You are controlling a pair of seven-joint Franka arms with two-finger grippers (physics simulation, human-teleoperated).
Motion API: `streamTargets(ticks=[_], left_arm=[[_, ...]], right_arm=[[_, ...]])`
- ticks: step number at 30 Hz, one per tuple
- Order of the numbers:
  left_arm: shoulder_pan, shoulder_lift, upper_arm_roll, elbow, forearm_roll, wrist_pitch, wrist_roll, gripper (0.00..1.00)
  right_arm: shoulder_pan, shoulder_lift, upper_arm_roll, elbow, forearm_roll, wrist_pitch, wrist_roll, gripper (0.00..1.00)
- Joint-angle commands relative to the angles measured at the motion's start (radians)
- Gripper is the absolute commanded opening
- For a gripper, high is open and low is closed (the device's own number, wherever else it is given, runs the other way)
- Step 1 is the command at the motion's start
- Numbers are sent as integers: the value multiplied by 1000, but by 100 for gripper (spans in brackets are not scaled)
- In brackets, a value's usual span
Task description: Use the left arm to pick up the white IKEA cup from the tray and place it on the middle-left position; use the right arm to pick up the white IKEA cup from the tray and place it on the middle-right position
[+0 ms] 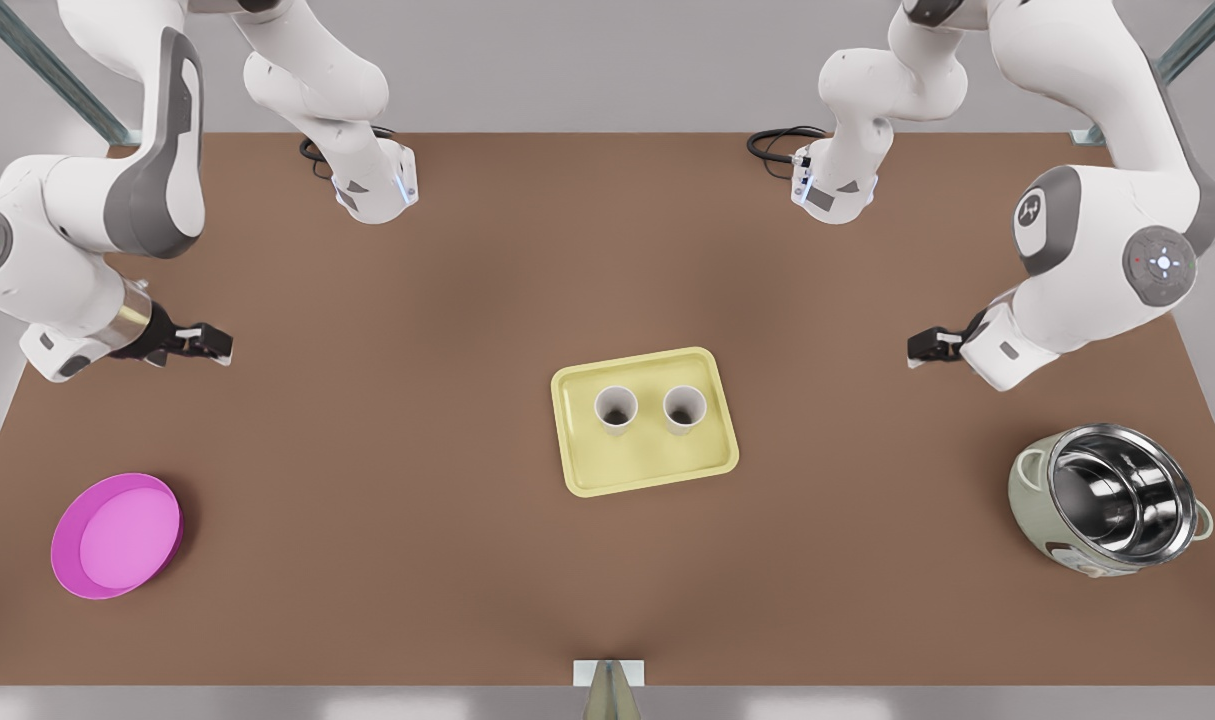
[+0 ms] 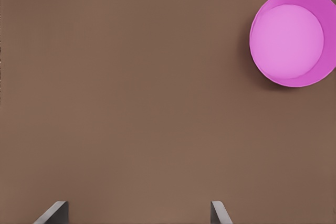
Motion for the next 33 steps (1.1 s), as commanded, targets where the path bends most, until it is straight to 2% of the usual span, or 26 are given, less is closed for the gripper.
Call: streamTargets(ticks=[1,6,9,13,14,17,19,26,30,33], left_arm=[[-10,-6,-8,5,5,70,-38,100],[-13,36,-7,2,3,65,-18,100],[-16,48,-8,2,3,73,-18,100],[-23,62,-8,2,6,90,-18,100],[-23,63,-8,2,6,90,-18,100],[-26,68,-8,2,8,91,-18,100],[-26,68,-8,2,8,91,-18,100],[-26,69,-8,2,9,93,-18,100],[-26,74,-8,-1,9,102,-18,100],[-26,76,-8,-1,9,102,-18,100]], right_arm=[[0,-1,-1,2,2,67,-83,100],[50,27,36,2,-1,90,-51,100],[268,94,38,5,-9,95,254,100],[572,341,39,187,-20,187,710,100],[662,410,39,247,-89,187,831,100],[781,511,38,288,-123,277,1026,100],[813,557,38,301,-123,365,1121,100],[830,611,34,310,-166,374,1153,100],[819,629,33,296,-150,541,1141,100],[794,629,33,238,-40,665,971,100]])
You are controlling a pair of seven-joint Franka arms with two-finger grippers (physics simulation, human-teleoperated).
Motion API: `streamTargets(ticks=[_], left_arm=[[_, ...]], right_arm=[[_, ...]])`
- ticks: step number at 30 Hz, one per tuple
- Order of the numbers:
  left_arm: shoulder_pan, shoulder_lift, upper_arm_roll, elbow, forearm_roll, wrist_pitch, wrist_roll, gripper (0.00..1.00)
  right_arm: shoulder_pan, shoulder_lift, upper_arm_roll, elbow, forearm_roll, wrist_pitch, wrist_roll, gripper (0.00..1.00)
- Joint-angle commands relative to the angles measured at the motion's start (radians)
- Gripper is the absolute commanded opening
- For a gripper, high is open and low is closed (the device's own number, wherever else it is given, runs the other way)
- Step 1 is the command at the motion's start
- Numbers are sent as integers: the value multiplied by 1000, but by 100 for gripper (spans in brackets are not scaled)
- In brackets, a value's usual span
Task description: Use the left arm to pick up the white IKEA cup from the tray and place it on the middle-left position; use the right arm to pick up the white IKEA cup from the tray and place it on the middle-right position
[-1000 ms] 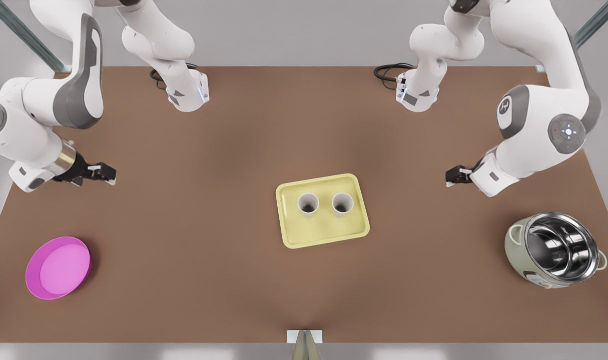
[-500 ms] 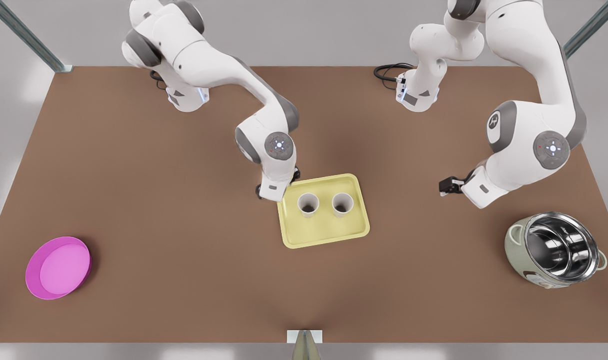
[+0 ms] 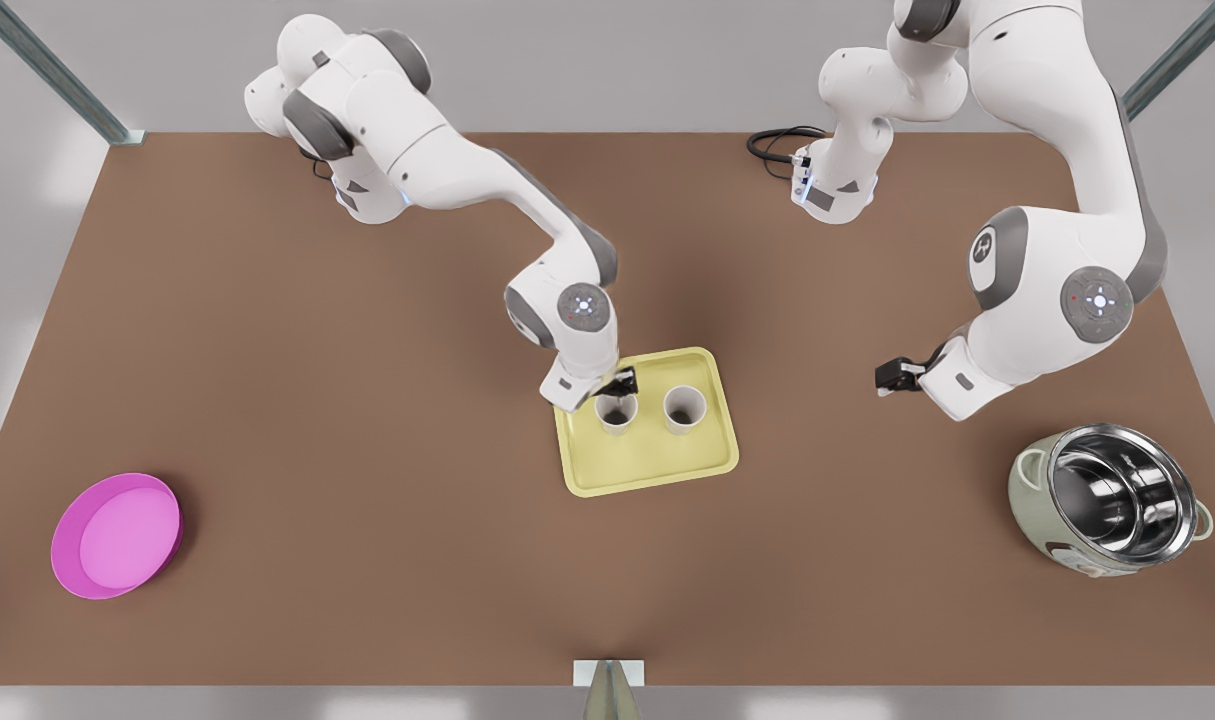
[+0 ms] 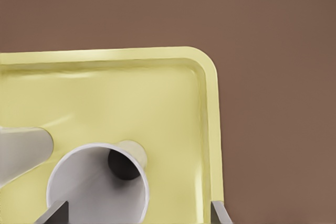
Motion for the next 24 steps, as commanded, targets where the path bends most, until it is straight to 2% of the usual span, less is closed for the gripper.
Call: streamTargets(ticks=[1,7,12,13,14,17,21,24], left_arm=[[0,-1,0,0,1,4,-2,100],[-1,-1,0,0,1,2,-2,100],[-1,2,0,-3,1,11,-2,100],[-1,5,0,-1,1,11,-2,100],[-1,5,0,-3,1,11,-2,100],[-1,7,0,-3,1,14,-2,100],[-1,5,0,-1,1,14,-2,100],[-5,5,0,-1,3,11,-2,100]], right_arm=[[-7,-1,1,-33,49,205,183,100],[-5,-2,3,-131,49,205,168,100],[-5,10,3,-142,50,203,171,100],[-7,10,3,-142,50,203,172,78],[-7,10,3,-142,50,203,180,61],[-7,10,1,-142,52,202,183,52],[-16,10,0,-139,52,202,183,47],[-16,10,0,-135,52,202,180,38]])
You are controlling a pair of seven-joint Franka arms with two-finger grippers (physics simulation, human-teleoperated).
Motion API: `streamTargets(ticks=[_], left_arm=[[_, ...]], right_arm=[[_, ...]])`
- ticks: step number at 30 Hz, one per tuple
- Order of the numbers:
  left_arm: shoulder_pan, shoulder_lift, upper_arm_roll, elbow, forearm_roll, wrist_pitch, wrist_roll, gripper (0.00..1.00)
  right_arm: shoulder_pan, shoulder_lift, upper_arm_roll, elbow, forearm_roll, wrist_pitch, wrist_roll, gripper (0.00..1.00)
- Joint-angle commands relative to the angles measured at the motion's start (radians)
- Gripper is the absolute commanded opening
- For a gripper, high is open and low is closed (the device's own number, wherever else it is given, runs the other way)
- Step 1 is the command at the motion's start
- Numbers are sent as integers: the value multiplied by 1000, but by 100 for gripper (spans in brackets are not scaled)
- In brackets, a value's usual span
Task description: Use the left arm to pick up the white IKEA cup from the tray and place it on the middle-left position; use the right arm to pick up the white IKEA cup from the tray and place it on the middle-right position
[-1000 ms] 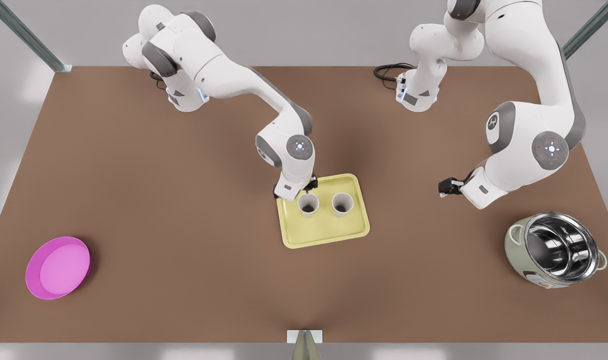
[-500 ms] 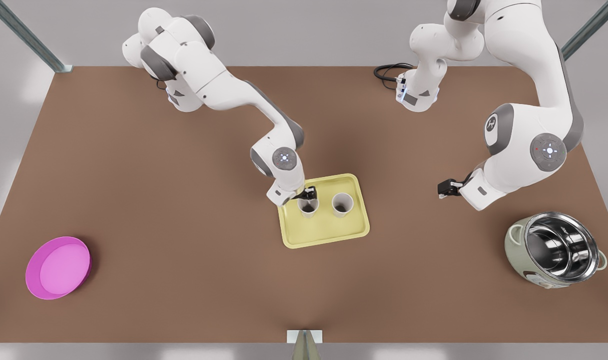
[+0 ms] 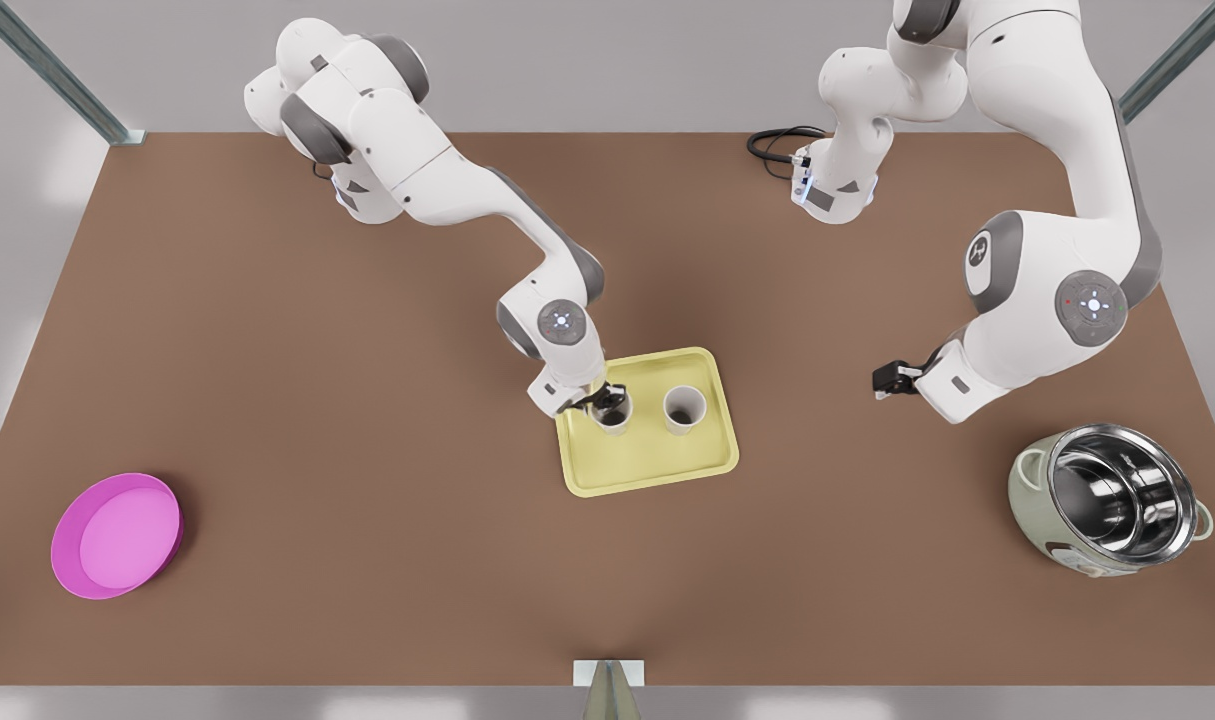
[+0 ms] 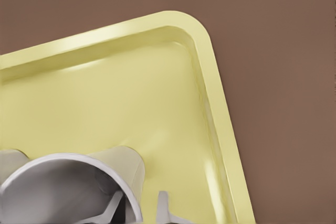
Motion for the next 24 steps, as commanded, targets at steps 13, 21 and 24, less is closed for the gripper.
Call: streamTargets(ticks=[13,21,24], left_arm=[[-226,96,0,11,-15,154,-372,100],[-344,225,-1,8,-4,317,-576,100],[-403,272,0,2,-1,340,-634,100]], right_arm=[[-392,-210,123,9,84,-379,-411,15],[-687,-161,104,51,-164,-332,-1046,16],[-704,-112,86,51,-209,-207,-1135,16]])
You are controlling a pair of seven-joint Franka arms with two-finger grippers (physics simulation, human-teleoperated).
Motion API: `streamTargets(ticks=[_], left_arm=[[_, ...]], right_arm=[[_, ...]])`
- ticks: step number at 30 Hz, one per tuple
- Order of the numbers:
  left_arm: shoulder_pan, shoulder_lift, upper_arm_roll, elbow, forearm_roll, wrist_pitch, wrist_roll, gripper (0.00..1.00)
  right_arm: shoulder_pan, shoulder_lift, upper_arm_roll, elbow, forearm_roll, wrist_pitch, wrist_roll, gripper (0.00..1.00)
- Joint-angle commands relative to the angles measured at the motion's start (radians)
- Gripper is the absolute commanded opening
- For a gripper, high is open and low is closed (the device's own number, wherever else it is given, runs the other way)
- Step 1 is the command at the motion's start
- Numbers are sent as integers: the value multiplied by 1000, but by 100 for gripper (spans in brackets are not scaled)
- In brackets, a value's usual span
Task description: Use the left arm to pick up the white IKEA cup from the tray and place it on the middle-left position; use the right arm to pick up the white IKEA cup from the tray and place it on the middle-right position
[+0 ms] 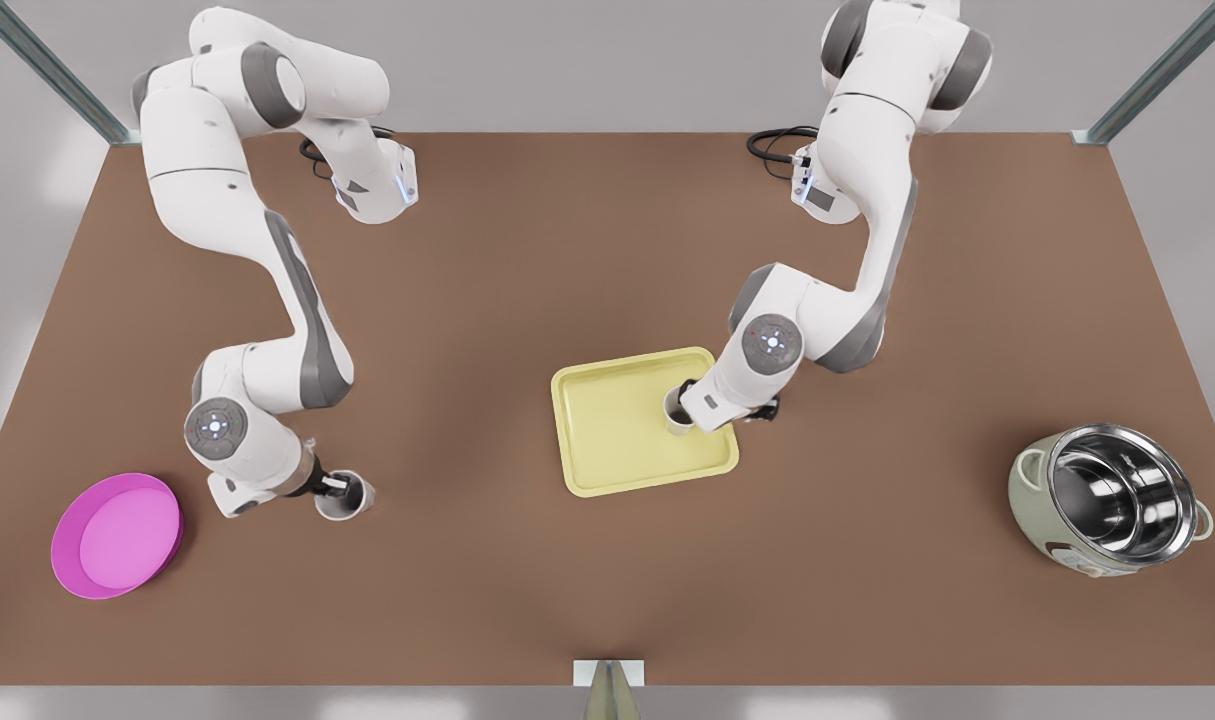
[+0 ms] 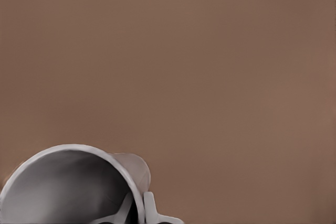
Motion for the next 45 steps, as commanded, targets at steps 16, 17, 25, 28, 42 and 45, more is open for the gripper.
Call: streamTargets(ticks=[16,17,25,28,42,45], left_arm=[[-43,92,2,-157,20,320,-362,100],[-45,96,2,-157,18,320,-362,100],[-43,106,2,-149,17,311,-374,55],[-42,101,7,-146,17,305,-373,35],[251,3,120,-65,-100,131,303,21],[280,57,120,-60,-85,297,443,21]], right_arm=[[-32,126,-45,5,-60,291,-639,27],[-32,129,-45,5,-60,291,-639,32],[-45,126,-45,5,-57,289,-638,100],[-45,109,-41,5,-56,285,-636,100],[-54,-407,-18,-6,115,-444,-441,100],[-105,-477,-13,-55,171,-471,-383,100]])
